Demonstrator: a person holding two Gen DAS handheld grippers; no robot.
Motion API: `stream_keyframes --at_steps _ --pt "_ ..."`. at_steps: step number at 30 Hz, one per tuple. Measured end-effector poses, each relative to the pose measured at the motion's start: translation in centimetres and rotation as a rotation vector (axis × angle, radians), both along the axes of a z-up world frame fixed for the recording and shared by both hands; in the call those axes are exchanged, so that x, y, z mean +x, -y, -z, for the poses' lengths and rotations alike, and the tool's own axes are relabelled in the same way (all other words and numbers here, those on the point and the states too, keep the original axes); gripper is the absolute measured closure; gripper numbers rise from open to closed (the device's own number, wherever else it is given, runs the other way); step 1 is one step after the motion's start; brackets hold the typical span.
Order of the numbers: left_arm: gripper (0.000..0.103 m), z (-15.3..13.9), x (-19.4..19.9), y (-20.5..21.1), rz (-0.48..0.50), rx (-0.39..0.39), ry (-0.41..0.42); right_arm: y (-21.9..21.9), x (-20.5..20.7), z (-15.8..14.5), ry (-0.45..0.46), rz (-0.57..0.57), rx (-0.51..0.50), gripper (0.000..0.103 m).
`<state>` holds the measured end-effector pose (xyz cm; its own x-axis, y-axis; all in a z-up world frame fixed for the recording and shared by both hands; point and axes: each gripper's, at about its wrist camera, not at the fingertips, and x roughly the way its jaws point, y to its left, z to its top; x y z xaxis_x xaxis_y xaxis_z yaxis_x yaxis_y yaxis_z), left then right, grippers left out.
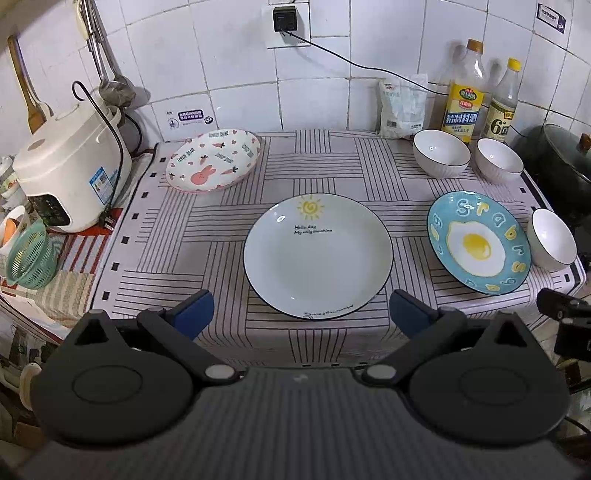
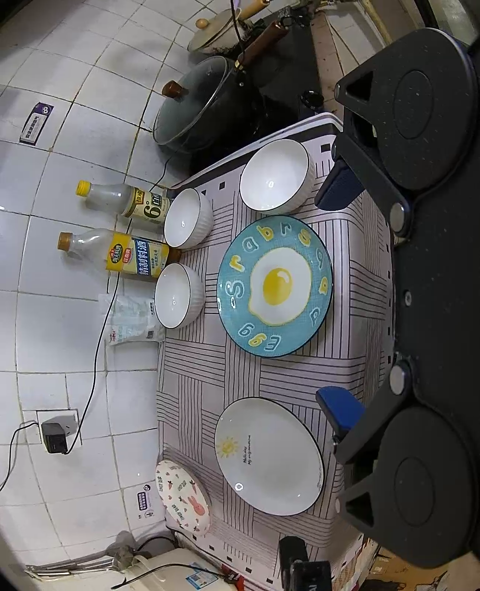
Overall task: Organize plates and bowls
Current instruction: 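Move both grippers down to the rim of the white sun plate, then grasp the white sun plate rim with both grippers and carry it toward the bunny plate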
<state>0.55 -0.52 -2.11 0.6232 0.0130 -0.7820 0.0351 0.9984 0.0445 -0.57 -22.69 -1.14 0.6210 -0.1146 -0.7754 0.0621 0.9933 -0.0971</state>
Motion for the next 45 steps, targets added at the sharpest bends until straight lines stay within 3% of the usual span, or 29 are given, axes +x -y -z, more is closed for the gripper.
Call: stream_keyframes --at_steps 3,8,14,16,18,20,24,28,31,33,35,36,37,38,40,41,45 --pt "0.0 0.1 0.2 0.0 0.0 -0.002 0.002 0.1 0.1 0.0 0.002 -0.009 0.009 0.001" --pt "0.0 -0.3 1.2 -0.9 0.001 -0.04 0.003 -0.3 -0.3 -0.7 0.094 -0.112 0.123 0.001" --pt "0.0 -1.0 3.9 -4.5 -0.013 -0.084 -0.023 -1.7 1.6 0.9 0.206 -0.331 0.243 0.001" --pt "0.0 -0.3 5.0 -5.8 -0.027 -0.089 -0.046 -1.7 3.1 2.1 0.157 -0.359 0.345 0.003" --pt "0.001 0.8 6.2 -7.0 -0.051 -0.102 -0.084 -1.7 5.1 3.9 0.087 -0.329 0.457 0.011" --pt "0.003 2.2 7.6 -8.2 -0.061 -0.122 -0.124 -2.1 6.5 5.4 0.034 -0.316 0.494 0.014" --pt "0.003 5.8 10.2 -9.5 -0.063 -0.098 -0.202 -4.3 7.9 8.3 0.011 -0.34 0.474 0.014" --pt "0.005 8.9 12.4 -9.8 -0.029 -0.06 -0.269 -6.4 10.5 11.0 -0.111 -0.307 0.427 0.026" --pt "0.005 10.3 13.7 -10.1 0.002 -0.081 -0.28 -7.6 11.4 11.4 -0.13 -0.294 0.376 0.028" --pt "0.01 11.2 14.5 -10.1 0.027 -0.09 -0.294 -7.7 11.7 12.0 -0.145 -0.269 0.354 0.028" --pt "0.029 12.2 15.3 -10.0 0.051 -0.095 -0.321 -7.3 11.9 12.8 -0.157 -0.231 0.367 0.03" --pt "0.033 12.6 15.5 -10.0 0.059 -0.102 -0.342 -7.2 12.2 13.2 -0.167 -0.228 0.386 0.036" --pt "0.036 12.8 15.7 -10.1 0.056 -0.112 -0.363 -7.2 12.3 13.6 -0.181 -0.227 0.399 0.054" --pt "0.037 13.1 15.8 -10.5 0.037 -0.133 -0.374 -7.1 12.5 13.9 -0.191 -0.221 0.409 0.062" --pt "0.04 13.6 15.9 -11.1 0.011 -0.176 -0.387 -7.0 12.6 14.6 -0.193 -0.202 0.421 0.067" --pt "0.047 14.1 16.2 -11.2 0.016 -0.182 -0.403 -6.9 12.7 14.9 -0.19 -0.191 0.437 0.075" --pt "0.056 15.5 17.5 -12.1 0.047 -0.252 -0.455 -6.5 12.9 15.8 -0.176 -0.145 0.466 0.081"
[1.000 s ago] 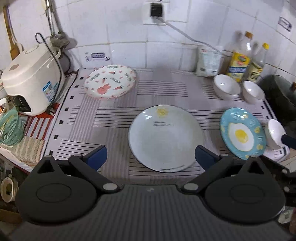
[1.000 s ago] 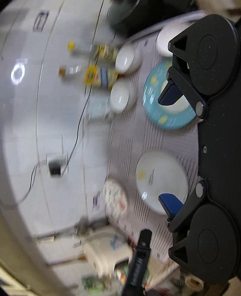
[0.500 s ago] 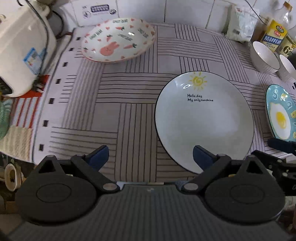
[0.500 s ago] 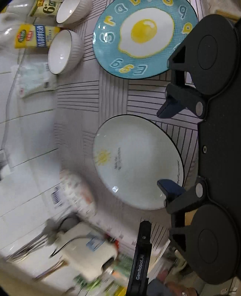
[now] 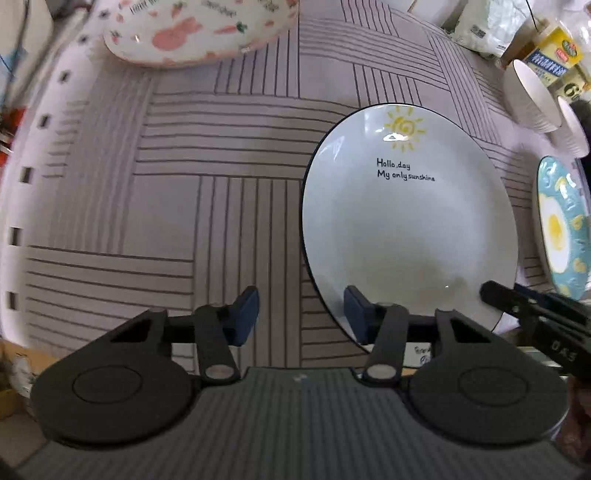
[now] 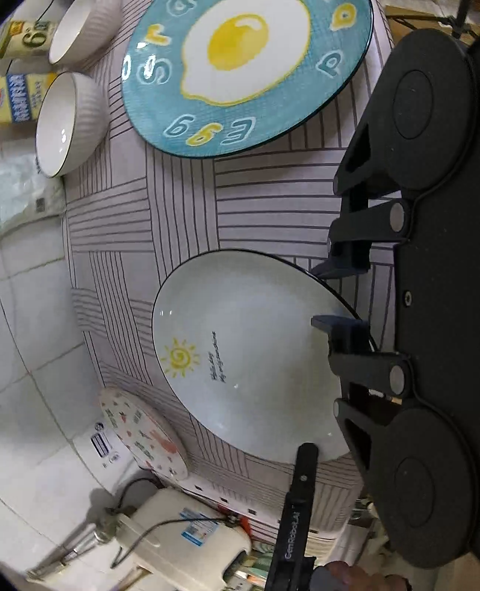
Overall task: Organize plates and bowls
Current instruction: 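Grasp the white sun plate rim with both grippers and carry it toward the bunny plate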
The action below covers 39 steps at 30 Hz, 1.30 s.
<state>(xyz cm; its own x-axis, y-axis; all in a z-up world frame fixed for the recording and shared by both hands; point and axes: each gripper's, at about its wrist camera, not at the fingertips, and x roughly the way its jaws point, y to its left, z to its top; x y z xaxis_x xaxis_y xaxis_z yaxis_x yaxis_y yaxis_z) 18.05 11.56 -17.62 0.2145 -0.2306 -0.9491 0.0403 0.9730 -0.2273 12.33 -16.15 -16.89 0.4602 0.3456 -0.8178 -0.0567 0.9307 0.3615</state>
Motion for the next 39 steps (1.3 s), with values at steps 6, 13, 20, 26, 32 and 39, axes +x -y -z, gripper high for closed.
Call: stream_keyframes --at_steps 6,13,20,26,32,39 --pt "0.086 0.7 1.9 -0.3 0.056 -0.107 -0.012 0.8 0.3 1.1 -0.027 0.11 0.1 0.084" --pt "0.084 0.7 2.1 0.7 0.16 -0.085 0.008 0.4 0.5 1.2 -0.04 0.137 0.096 0.084" --pt "0.081 -1.2 3.0 1.0 0.252 -0.063 0.042 -0.1 0.5 -0.3 0.037 0.085 0.064 0.081" --pt "0.081 -3.1 4.7 1.5 0.298 -0.048 0.126 0.1 1.8 -1.7 0.108 0.078 0.048 0.08" --pt "0.081 -4.1 7.2 2.2 0.306 -0.056 0.153 0.2 4.6 -2.4 0.153 0.064 0.016 0.079" --pt "0.08 -4.2 10.8 4.3 0.322 -0.038 0.17 1.6 8.2 -1.5 0.172 0.064 0.008 0.079"
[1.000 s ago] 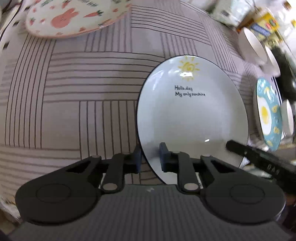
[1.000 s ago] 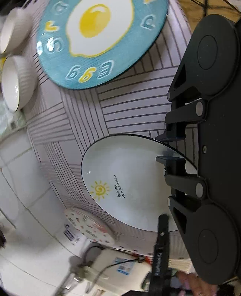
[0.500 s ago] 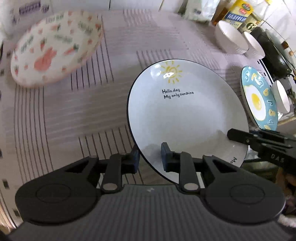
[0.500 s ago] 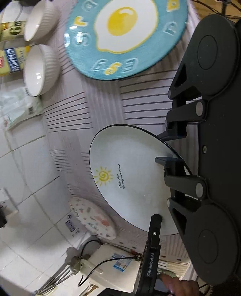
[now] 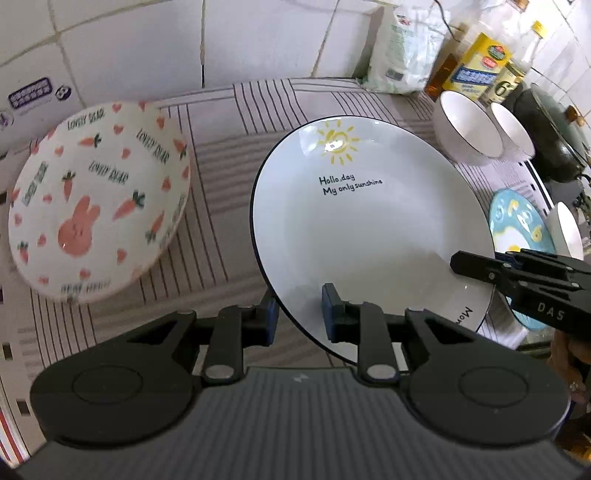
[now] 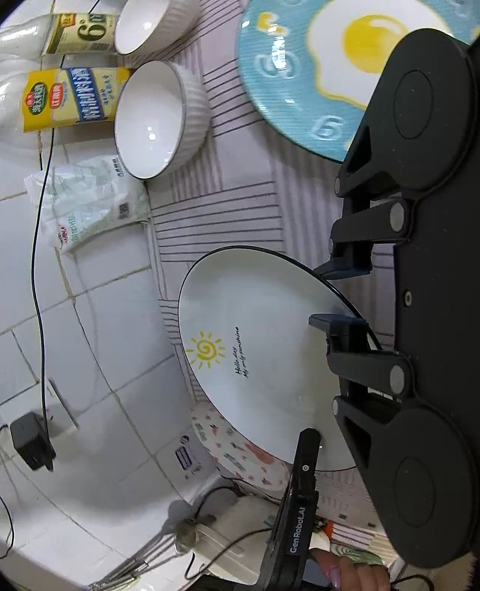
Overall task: Organize plates and bowls
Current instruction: 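Grasp the white sun plate rim with both grippers and carry it toward the bunny plate, then lower the white plate onto the cloth and open both grippers, then move both grippers to the rim of the blue egg plate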
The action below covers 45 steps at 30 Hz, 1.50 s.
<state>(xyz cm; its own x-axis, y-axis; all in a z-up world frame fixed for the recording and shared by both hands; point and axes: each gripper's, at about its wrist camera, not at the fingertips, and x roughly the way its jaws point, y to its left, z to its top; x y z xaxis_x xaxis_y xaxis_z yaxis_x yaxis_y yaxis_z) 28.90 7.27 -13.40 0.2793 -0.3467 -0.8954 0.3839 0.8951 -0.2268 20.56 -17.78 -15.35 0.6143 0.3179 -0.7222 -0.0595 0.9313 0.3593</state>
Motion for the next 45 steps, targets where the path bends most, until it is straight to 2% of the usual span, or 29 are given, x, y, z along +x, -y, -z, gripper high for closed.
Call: stream_keyframes --at_steps 11,14,16,18,23,24,26,35,39,43,45 --pt "0.079 2.4 4.4 2.3 -0.003 0.04 -0.019 0.8 3.8 2.3 -0.018 0.021 -0.034 0.077" --pt "0.078 3.7 5.6 2.5 -0.045 0.047 -0.072 0.7 4.2 2.9 -0.024 0.016 -0.048 0.077" --pt "0.078 4.0 5.8 2.5 -0.071 0.042 -0.097 0.6 4.5 2.9 -0.04 0.013 -0.055 0.077" --pt "0.077 3.8 5.6 2.9 -0.06 0.061 -0.083 0.7 4.7 3.0 -0.069 0.027 -0.046 0.076" --pt "0.072 3.7 5.3 3.2 -0.081 0.076 -0.142 -0.4 4.6 2.3 -0.096 0.026 -0.12 0.067" --pt "0.071 3.5 5.1 3.2 -0.086 0.07 -0.152 -0.5 4.3 2.0 -0.093 0.026 -0.122 0.064" --pt "0.067 3.0 4.7 3.2 -0.095 0.071 -0.151 -0.4 3.3 1.2 -0.073 0.026 -0.114 0.049" --pt "0.055 -1.7 0.6 3.3 -0.052 0.093 -0.071 2.4 -3.4 -3.1 0.008 0.096 -0.123 0.033" --pt "0.052 -4.1 -1.5 4.9 0.014 0.104 -0.002 3.5 -6.4 -5.6 0.056 0.133 -0.19 0.033" --pt "0.054 -6.8 -3.6 6.8 0.06 0.061 0.05 5.0 -9.6 -8.1 0.127 0.179 -0.22 0.033" --pt "0.054 -7.5 -4.2 8.2 0.081 0.048 0.053 6.3 -11.3 -9.1 0.165 0.207 -0.199 0.033"
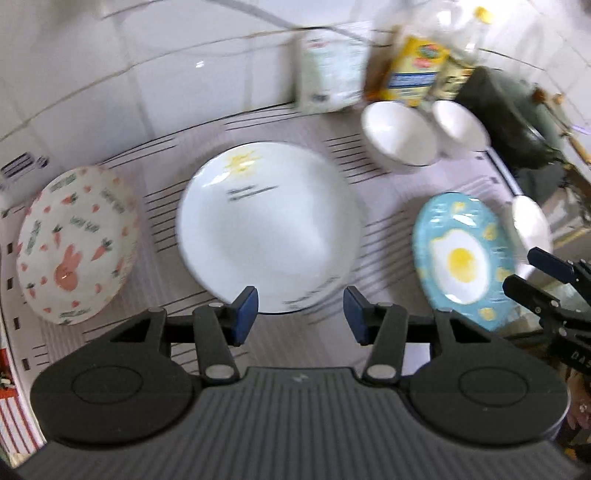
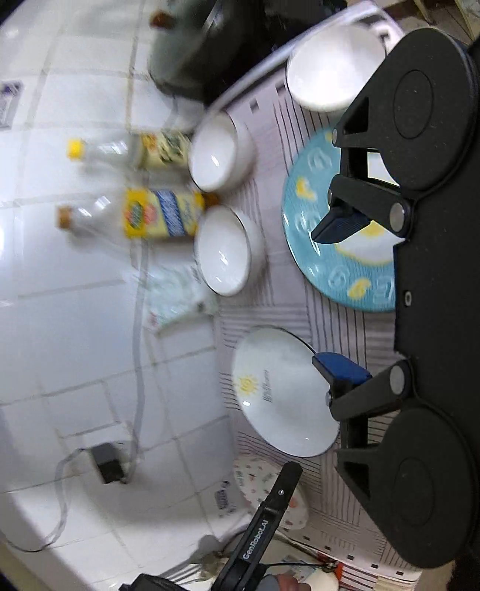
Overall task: Organize plates and bowls
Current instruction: 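Move both grippers to the rim of the blue egg plate, then grasp the blue egg plate rim with both grippers and lift it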
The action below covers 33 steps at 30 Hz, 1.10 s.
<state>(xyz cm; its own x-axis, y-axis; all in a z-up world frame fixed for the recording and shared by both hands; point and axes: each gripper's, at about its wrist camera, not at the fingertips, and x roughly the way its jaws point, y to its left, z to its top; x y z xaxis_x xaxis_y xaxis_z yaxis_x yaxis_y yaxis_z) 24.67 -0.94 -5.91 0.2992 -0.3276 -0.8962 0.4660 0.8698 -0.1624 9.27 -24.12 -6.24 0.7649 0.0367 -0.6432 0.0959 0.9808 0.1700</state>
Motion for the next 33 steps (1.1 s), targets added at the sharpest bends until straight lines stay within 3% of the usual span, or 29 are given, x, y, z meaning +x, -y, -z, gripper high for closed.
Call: stream_keyframes --at_steps 7,12,16,23,27,30,32,33 --pt "0.051 -0.5 -1.9 6.2 0.068 -0.002 -0.068 5.9 -4.0 -0.4 0.034 0.065 0.091 0.033" --pt "0.048 0.5 -2.6 10.5 0.077 0.001 -0.092 8.2 -5.7 1.1 0.022 0.072 0.066 0.033" --pt "0.043 2.4 -2.3 12.8 0.03 0.022 -0.091 9.3 -5.5 3.7 -0.021 0.106 0.002 0.033" --pt "0.043 7.8 -1.9 15.6 0.034 0.096 -0.039 11.7 -3.1 8.5 -0.105 0.094 0.067 0.042" --pt "0.043 10.3 -1.3 16.0 0.014 0.103 -0.059 12.2 -2.3 9.8 -0.132 0.078 0.099 0.047" --pt "0.047 11.0 -1.4 15.8 -0.016 0.062 -0.069 12.7 -1.9 10.6 -0.152 0.063 0.131 0.051" --pt "0.058 11.2 -1.7 16.0 -0.002 0.05 -0.044 13.0 -2.1 10.9 -0.152 0.07 0.16 0.052" --pt "0.059 11.2 -1.7 16.3 0.003 0.054 -0.032 13.1 -2.1 11.0 -0.152 0.074 0.167 0.052"
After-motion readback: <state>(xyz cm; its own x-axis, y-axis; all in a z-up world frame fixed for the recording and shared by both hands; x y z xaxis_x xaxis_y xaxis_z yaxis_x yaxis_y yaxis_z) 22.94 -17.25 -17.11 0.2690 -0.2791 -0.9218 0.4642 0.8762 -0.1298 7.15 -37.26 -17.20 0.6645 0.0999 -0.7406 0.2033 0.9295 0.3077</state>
